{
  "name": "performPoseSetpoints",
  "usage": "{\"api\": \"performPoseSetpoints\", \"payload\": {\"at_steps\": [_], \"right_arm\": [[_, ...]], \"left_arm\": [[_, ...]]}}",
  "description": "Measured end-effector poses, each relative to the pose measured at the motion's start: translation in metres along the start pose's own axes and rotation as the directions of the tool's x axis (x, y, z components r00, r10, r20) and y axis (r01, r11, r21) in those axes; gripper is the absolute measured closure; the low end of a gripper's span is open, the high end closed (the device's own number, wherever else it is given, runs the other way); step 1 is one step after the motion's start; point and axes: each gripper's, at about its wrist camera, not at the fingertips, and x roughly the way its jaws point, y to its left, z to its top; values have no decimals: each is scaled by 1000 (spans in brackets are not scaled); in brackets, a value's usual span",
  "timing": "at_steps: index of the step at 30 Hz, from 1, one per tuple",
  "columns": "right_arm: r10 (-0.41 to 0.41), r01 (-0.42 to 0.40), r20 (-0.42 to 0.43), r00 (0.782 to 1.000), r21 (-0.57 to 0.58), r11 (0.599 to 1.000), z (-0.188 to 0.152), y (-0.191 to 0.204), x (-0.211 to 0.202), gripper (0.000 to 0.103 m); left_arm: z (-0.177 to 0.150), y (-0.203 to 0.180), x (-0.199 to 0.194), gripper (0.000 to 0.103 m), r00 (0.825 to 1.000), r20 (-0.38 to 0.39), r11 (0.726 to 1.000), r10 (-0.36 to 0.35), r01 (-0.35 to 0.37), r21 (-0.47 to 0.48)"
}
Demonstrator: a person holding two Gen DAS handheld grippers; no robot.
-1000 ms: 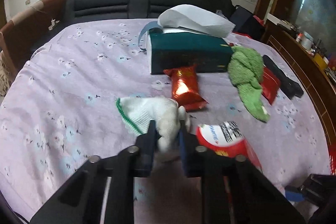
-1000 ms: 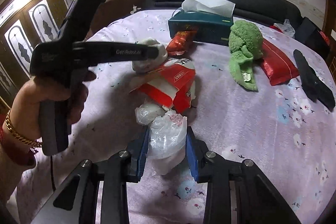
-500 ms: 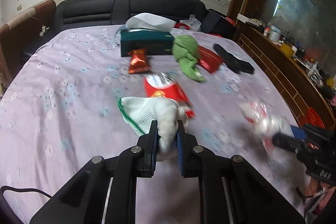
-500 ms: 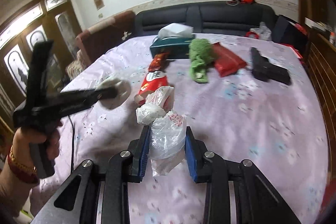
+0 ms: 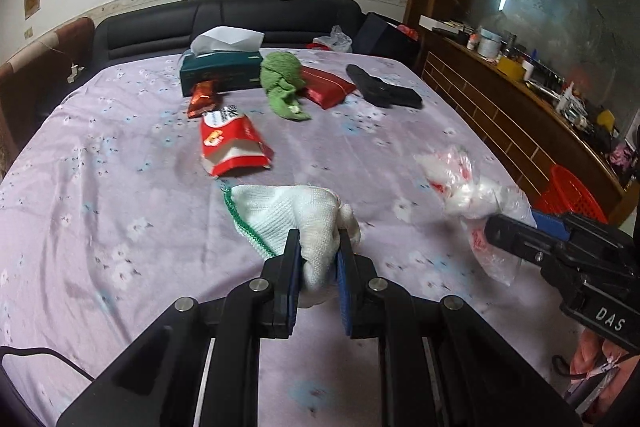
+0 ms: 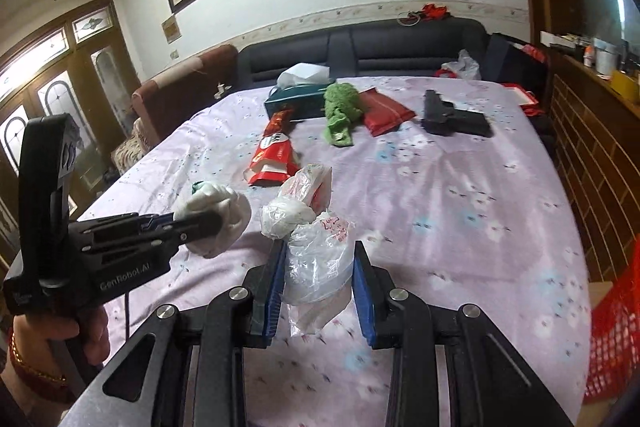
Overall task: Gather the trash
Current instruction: 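Lift the white cloth and plastic bag off the bed with both tools, then carry the cloth and plastic bag over the red wastebasket with both tools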
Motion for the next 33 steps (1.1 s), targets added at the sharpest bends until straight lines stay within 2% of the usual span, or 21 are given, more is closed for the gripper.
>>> {"api": "performPoseSetpoints", "payload": {"at_steps": [4,7,10,14,33], "right_arm": [[-23,23,23,999,23,999,-8,-9,-13,70],[-87,85,68,994,31,996,-16,-12,-28,70],[-91,83,101,991,83,993,-25,-17,-43,70],[-121,111,110,987,90,990,-31,-19,-52,70],[-129,118,123,984,95,988,-23,-26,-55,70]], "left_arm": [[-8,-10,-6,88,1000,7,1000,17,-17,19],[-12,-15,-8,88,999,16,999,28,-29,29],[-15,-17,-10,88,999,23,999,31,-32,33],[-17,-16,-13,88,999,33,999,36,-37,32],[-5,-18,-23,88,996,73,998,51,-53,26]]}}
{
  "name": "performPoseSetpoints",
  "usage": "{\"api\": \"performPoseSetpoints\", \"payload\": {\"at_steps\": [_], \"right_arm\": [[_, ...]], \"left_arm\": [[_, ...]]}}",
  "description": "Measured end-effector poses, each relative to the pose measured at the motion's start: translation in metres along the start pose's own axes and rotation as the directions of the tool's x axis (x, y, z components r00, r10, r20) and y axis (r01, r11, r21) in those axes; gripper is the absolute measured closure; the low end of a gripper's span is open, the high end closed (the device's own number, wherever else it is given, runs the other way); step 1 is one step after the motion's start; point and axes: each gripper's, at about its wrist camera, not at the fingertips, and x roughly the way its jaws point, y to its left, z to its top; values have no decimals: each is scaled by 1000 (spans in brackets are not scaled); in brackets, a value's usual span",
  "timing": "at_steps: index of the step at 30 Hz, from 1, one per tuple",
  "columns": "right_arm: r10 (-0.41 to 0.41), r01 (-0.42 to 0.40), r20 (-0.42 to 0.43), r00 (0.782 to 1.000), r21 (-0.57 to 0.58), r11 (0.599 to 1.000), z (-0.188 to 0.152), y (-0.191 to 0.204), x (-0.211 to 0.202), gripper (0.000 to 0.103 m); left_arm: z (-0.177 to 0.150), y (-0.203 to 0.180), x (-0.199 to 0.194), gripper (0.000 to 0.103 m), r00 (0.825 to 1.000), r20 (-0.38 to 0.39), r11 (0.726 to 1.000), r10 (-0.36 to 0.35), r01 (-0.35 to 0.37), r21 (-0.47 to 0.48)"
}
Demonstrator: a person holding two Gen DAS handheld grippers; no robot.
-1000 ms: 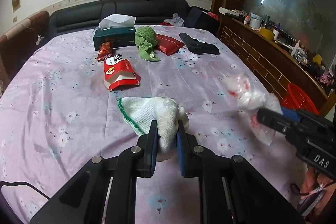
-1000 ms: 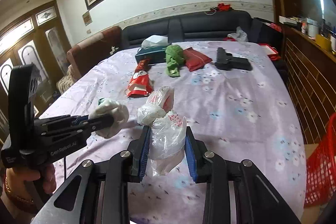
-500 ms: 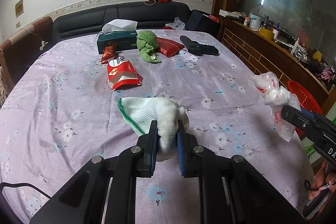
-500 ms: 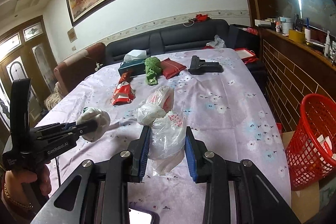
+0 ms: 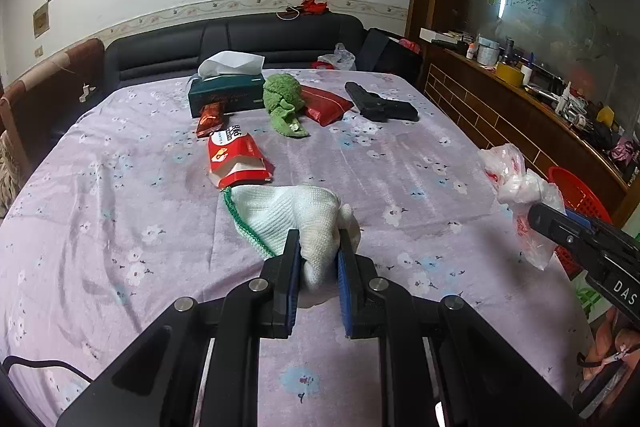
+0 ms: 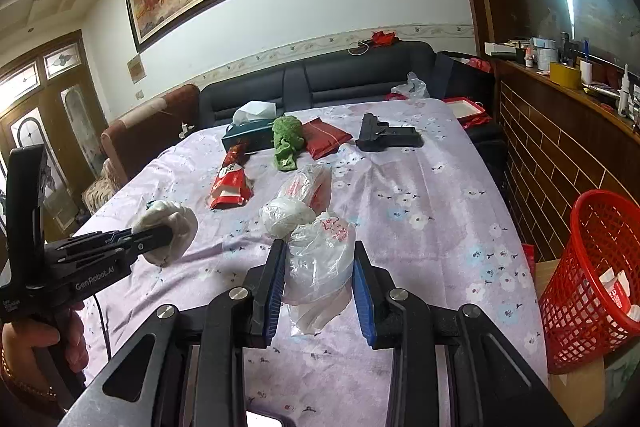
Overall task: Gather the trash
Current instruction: 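Carry the cloth and plastic bag over the red wastebasket with both tools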
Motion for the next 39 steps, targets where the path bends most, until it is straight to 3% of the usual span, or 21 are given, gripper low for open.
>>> {"api": "performPoseSetpoints", "payload": {"at_steps": [21,39], "right_arm": [[-25,24,25,999,42,999,5,-27,-7,70],[-117,111,69,991,95,989,6,-72,-45,69]], "left_arm": [[12,-21,6,88,1000,1,999,-19,19,28],[33,-76,11,87,996,22,990,-91,88,111]]}}
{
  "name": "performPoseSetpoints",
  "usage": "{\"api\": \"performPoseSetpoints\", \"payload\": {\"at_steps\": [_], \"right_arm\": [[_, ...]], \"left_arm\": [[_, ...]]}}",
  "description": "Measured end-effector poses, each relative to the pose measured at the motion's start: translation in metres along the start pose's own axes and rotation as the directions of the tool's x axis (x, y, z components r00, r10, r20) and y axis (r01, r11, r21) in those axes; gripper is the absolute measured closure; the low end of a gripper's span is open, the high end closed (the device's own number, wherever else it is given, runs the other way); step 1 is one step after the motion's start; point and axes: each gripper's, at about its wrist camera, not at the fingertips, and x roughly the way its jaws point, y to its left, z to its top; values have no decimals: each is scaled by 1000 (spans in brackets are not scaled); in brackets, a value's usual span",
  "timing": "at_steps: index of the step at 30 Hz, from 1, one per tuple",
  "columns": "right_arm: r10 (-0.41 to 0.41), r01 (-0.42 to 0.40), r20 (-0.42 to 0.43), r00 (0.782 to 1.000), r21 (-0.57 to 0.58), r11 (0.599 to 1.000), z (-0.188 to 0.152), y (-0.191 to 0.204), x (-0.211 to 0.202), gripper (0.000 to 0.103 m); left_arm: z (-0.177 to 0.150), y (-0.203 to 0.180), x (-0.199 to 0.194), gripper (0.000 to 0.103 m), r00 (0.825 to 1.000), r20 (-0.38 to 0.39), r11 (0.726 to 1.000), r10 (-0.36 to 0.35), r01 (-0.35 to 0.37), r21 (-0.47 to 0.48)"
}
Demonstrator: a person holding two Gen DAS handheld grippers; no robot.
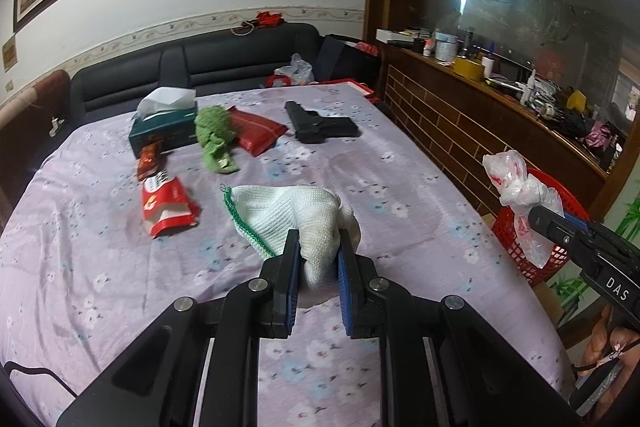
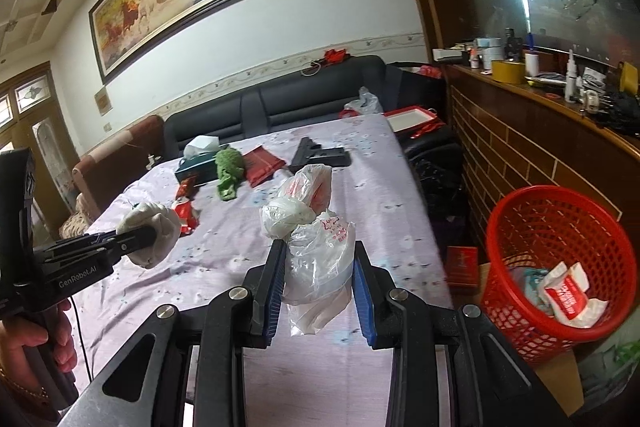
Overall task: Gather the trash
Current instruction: 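Carry the cloth and plastic bag over the red wastebasket with both tools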
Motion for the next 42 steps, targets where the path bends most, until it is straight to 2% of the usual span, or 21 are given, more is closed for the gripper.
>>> {"api": "performPoseSetpoints", "payload": {"at_steps": [16,29,38,42], "right_arm": [[-118,116,39,992,48,992,8,-60,-31,69],[-240,231,68,968,117,966,11,-124,-64,69],[-310,297,56,949,169,940,8,-159,-76,68],[-339,325,39,940,201,924,6,-174,-78,67]], "left_arm": [[32,-75,22,87,995,11,988,-101,99,120],[58,-152,49,87,983,-8,952,-185,181,245],[66,-212,70,87,961,-65,908,-270,276,316],[67,-239,86,87,929,-128,873,-346,369,320]]}}
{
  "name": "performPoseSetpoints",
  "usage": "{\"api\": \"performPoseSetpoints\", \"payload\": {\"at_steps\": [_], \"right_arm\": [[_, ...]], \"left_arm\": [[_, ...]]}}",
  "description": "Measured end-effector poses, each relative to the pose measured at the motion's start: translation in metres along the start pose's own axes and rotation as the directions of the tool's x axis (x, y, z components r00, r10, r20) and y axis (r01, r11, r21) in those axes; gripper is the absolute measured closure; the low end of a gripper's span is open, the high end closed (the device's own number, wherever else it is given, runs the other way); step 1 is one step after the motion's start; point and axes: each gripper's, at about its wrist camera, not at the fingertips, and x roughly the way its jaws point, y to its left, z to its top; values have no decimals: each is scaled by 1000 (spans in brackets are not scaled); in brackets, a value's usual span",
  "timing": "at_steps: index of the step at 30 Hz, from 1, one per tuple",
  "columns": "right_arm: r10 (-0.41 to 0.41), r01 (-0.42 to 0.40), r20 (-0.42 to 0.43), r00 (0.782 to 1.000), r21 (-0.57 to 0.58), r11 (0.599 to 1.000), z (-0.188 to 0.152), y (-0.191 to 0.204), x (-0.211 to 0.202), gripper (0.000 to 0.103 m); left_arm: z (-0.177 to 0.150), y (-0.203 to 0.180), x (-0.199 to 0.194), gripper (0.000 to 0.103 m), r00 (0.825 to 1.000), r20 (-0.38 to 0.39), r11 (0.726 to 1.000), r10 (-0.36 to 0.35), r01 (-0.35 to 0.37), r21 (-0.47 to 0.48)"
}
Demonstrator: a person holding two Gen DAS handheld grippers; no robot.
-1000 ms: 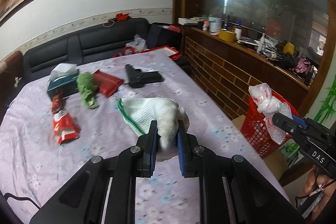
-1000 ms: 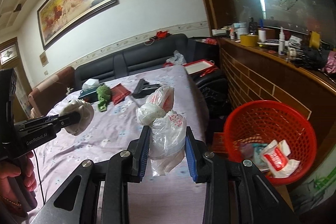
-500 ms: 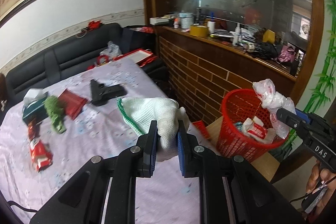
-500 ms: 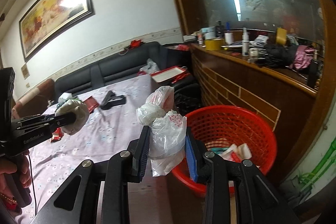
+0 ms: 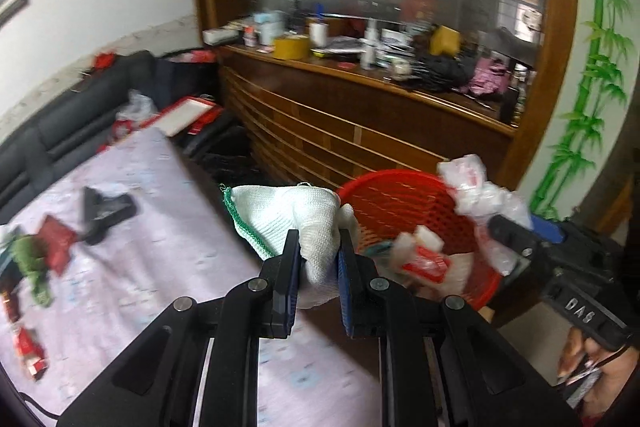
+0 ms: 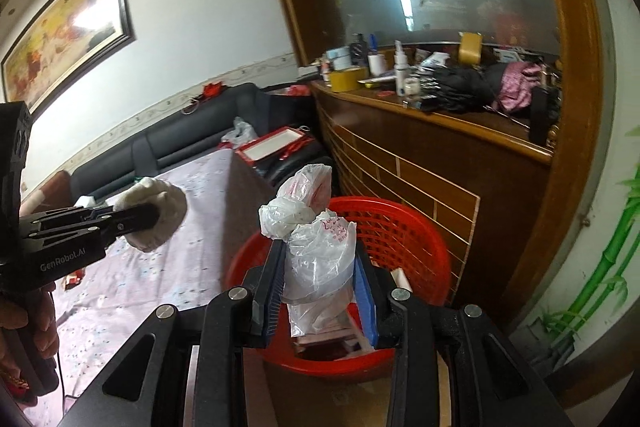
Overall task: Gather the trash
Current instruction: 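Carry the cloth and plastic bag over the red wastebasket with both tools, then open both tools to drop the cloth and bag into the wastebasket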
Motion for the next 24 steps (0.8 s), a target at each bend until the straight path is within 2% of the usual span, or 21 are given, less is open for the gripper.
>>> {"api": "performPoseSetpoints", "payload": {"at_steps": [5,8,9,10,12,13,16,19,21,24], "right_arm": [[-27,27,-21,999,24,999,-2,-14,8,67],[-40,41,-32,999,38,998,-2,-20,14,66],[-42,44,-38,998,43,998,-2,-21,16,66],[-43,45,-40,998,46,998,-1,-23,18,62],[-47,49,-40,998,56,997,-1,-25,18,49],[-49,52,-38,998,59,997,0,-25,18,40],[-56,58,-27,998,63,996,2,-24,15,38],[-44,45,-21,999,67,997,2,-20,11,38],[-28,29,-18,999,57,998,3,-12,9,36],[14,-14,-14,1000,33,999,4,8,10,26]], "left_arm": [[9,-18,34,86,995,-50,996,-85,85,-4],[9,-26,50,76,992,-65,994,-110,111,3],[9,-28,54,63,991,-72,993,-117,117,3],[8,-28,56,45,990,-77,993,-121,121,-1],[5,-26,54,31,992,-58,994,-110,109,-9],[4,-24,52,30,993,-48,995,-104,104,-10],[0,-10,42,30,995,-47,996,-88,87,-29],[-10,21,22,30,999,-35,997,-38,36,-64],[-21,46,7,29,999,-31,995,20,-23,-96],[-40,91,-22,28,991,-30,980,128,-131,-148]]}}
